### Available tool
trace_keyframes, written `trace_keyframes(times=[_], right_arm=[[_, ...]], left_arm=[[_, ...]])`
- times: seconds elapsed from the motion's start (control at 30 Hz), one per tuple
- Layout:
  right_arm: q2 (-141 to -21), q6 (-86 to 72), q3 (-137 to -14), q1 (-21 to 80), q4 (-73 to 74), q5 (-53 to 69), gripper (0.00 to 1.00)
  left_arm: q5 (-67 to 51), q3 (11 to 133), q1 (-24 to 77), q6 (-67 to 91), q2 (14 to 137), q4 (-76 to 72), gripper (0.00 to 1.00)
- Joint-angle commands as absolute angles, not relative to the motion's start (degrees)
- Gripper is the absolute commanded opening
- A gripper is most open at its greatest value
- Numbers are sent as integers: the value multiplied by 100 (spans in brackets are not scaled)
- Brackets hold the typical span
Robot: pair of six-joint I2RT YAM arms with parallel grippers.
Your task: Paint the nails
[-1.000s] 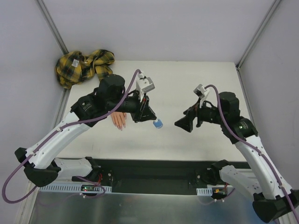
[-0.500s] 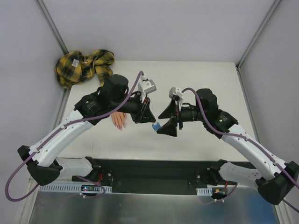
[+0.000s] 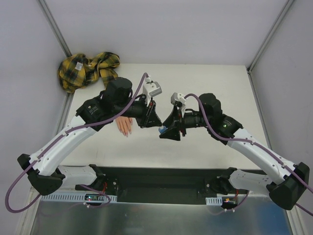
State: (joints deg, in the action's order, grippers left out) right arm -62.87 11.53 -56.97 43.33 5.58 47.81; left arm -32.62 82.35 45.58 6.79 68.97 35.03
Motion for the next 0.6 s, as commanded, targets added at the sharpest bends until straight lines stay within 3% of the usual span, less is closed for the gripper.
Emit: trace_keyframes(times=[0.0,0.17,0.2,0.23,0.3,0.33,0.37,0.4,0.5,0.57], right_arm=[[-6223,1169,-5669,4368,132,4948,52],[-6214,1116,-5660,4447,114,4861,43],[-6214,1073,-5686,4473,123,4826,38],[-6231,1055,-5713,4474,140,4790,21],[-6249,1020,-5800,4535,202,4450,1],[-6214,1089,-5818,4596,359,4038,1],[-6162,1159,-5827,4727,482,3260,1],[-6013,1256,-5827,5242,588,1007,0],[-6072,1792,-5871,6393,642,-2691,0],[-6301,2125,-6002,6722,449,-3817,0]], left_arm=[[-3261,8402,4456,650,6618,3261,0],[-3269,8393,4421,685,6565,3261,0],[-3261,8385,4421,720,6565,3252,0],[-3226,8393,4421,747,6574,3252,0],[-2955,8394,4421,887,6557,3252,0],[-2762,8385,4421,966,6548,3261,0],[-2455,8402,4421,1115,6548,3278,0],[-1399,8420,4421,1638,6557,3339,0],[-152,8657,4421,2659,6749,3997,0],[296,8623,4430,2908,6794,4095,0]])
